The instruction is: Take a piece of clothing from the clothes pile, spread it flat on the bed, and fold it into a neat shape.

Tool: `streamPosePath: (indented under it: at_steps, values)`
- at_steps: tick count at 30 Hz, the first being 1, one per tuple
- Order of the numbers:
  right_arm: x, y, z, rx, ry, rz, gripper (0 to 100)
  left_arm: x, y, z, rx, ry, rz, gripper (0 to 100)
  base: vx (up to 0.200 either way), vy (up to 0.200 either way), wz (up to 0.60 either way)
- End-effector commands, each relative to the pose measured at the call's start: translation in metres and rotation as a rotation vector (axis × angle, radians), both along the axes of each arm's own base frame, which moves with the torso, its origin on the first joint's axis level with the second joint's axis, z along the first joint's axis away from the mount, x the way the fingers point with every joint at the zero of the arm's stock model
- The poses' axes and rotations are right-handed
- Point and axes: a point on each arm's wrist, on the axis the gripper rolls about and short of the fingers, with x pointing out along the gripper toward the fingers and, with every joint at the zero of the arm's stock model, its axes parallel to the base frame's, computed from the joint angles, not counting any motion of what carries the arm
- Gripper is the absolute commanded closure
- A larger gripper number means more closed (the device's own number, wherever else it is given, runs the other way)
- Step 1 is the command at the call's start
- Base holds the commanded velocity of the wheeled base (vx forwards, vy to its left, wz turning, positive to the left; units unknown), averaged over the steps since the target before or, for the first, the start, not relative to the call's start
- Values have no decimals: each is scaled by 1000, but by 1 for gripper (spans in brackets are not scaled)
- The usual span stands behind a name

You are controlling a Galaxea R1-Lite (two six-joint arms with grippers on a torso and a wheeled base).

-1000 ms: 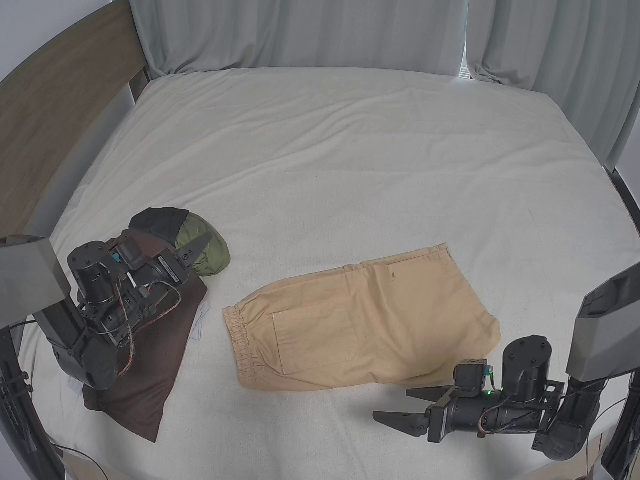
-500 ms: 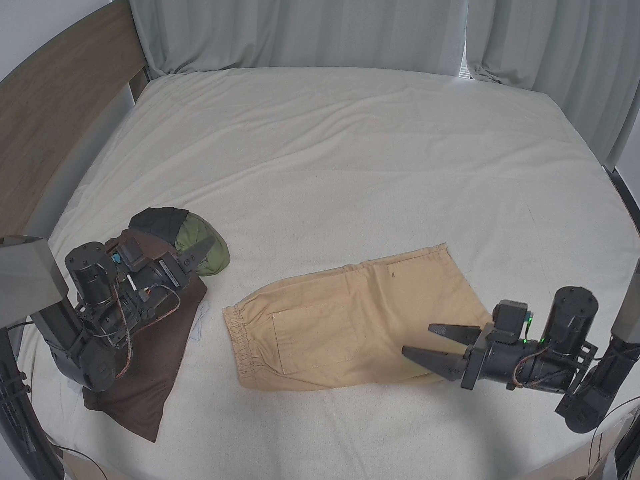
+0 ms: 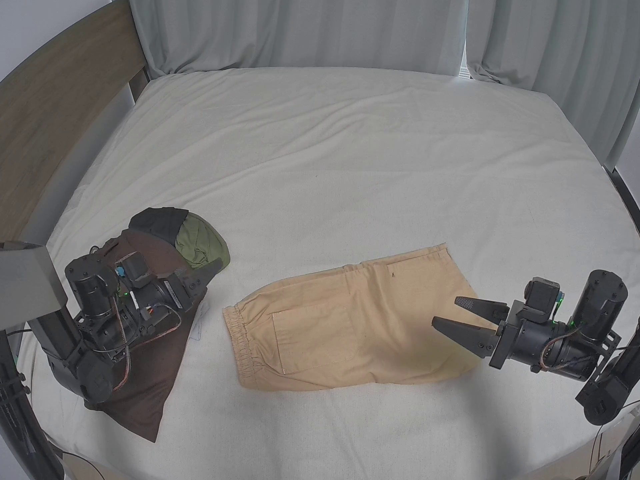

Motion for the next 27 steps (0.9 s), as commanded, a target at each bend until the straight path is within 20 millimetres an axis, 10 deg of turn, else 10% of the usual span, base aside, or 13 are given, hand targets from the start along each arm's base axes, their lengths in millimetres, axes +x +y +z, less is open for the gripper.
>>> streamPosePath:
  at_steps: [1, 27]
  values:
    - [2, -6, 4, 7, -18, -24, 0, -6, -8, -7, 3, 33, -30, 0, 0, 0, 0]
    - [6, -17, 2, 2, -9, -48, 0, -29, -20, -51, -9, 275, -78, 0, 0, 0, 0]
